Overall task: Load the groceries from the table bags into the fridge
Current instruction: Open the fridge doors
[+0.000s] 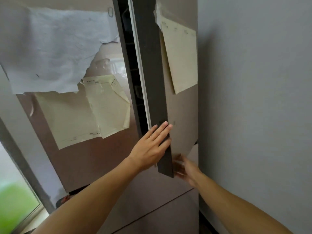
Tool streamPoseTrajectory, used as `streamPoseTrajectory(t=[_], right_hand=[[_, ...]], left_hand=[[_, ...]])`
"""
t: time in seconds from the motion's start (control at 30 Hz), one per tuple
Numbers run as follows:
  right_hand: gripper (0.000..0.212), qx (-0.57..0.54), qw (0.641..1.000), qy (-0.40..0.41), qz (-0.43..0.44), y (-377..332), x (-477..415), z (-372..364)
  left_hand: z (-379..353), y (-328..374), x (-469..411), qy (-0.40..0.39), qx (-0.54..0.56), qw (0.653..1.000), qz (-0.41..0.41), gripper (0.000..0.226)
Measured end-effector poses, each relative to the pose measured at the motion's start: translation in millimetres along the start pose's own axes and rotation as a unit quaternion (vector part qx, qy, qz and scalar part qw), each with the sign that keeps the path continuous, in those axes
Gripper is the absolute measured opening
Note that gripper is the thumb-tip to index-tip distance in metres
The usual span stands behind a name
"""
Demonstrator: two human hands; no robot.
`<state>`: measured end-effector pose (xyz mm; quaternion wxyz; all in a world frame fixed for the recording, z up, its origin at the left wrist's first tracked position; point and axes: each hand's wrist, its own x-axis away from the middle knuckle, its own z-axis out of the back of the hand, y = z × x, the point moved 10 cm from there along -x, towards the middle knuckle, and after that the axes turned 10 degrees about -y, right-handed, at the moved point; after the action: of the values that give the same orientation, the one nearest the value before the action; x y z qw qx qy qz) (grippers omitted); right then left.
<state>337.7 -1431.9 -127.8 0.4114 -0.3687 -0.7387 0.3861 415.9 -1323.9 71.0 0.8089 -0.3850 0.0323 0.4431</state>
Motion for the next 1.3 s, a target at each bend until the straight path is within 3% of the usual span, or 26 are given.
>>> streamPoseTrajectory(t=[0.1, 0.17, 0.27, 0.33, 0.37, 0.43, 0.5, 0.57, 0.63, 0.8, 0.9, 1.1, 1.2, 1.3], right_hand=[[0.045, 0.054, 0.998, 0.001, 0.018, -5.9, 35.8, 18.7], [0.059, 0.131, 0.989, 0.05, 0.049, -17.9, 59.9, 41.7], [0.046, 0.335, 0.916, 0.145, 0.165, -58.2, 109.5, 63.1], [0.033, 0.458, 0.825, 0.165, 0.285, -90.2, 152.2, 49.8], [0.03, 0.518, 0.764, 0.165, 0.349, -104.4, 172.0, 37.0], [0.027, 0.626, 0.622, 0.138, 0.449, -121.7, 202.9, 4.3], [0.028, 0.725, 0.474, 0.104, 0.489, -120.2, 211.8, -19.9], [0.033, 0.782, 0.394, 0.08, 0.476, -118.5, 207.4, -28.9], [0.04, 0.806, 0.353, 0.069, 0.469, -123.5, 202.4, -31.0], [0.044, 0.826, 0.263, 0.05, 0.496, -145.1, 189.2, -19.2], [0.033, 0.805, 0.216, 0.073, 0.548, -151.0, 181.8, 9.8], [0.036, 0.748, 0.241, 0.09, 0.612, -179.2, 171.5, 57.3], [0.05, 0.767, 0.226, 0.074, 0.596, -191.3, 152.4, 77.5], [0.048, 0.785, 0.209, 0.084, 0.577, -207.6, 134.2, 111.8]], left_hand=[[17.6, 7.2, 12.6, -0.008, 0.073, 0.996, 0.056, 0.04], [32.6, -4.8, 19.7, 0.004, 0.131, 0.982, 0.133, 0.039], [53.5, -29.9, 25.8, 0.038, 0.22, 0.94, 0.257, 0.035], [60.7, -37.5, 18.0, 0.047, 0.256, 0.921, 0.29, 0.038], [62.1, -39.5, 9.9, 0.044, 0.272, 0.914, 0.299, 0.041], [63.4, -44.1, -9.6, 0.034, 0.32, 0.89, 0.324, 0.048], [69.2, -52.6, -26.7, 0.045, 0.354, 0.862, 0.36, 0.052], [82.1, -65.1, -39.8, 0.071, 0.341, 0.854, 0.388, 0.052], [89.7, -79.4, -53.3, 0.073, 0.323, 0.856, 0.397, 0.053], [72.9, -89.8, -89.7, -0.027, 0.268, 0.886, 0.376, 0.049], [80.2, -80.1, -104.6, 0.012, 0.216, 0.912, 0.349, 0.035], [101.9, -35.6, -155.1, 0.063, 0.176, 0.938, 0.292, 0.022], [107.8, -12.4, -187.3, 0.083, 0.221, 0.935, 0.263, 0.022], [107.7, -1.2, -214.8, 0.073, 0.236, 0.94, 0.235, 0.028]])
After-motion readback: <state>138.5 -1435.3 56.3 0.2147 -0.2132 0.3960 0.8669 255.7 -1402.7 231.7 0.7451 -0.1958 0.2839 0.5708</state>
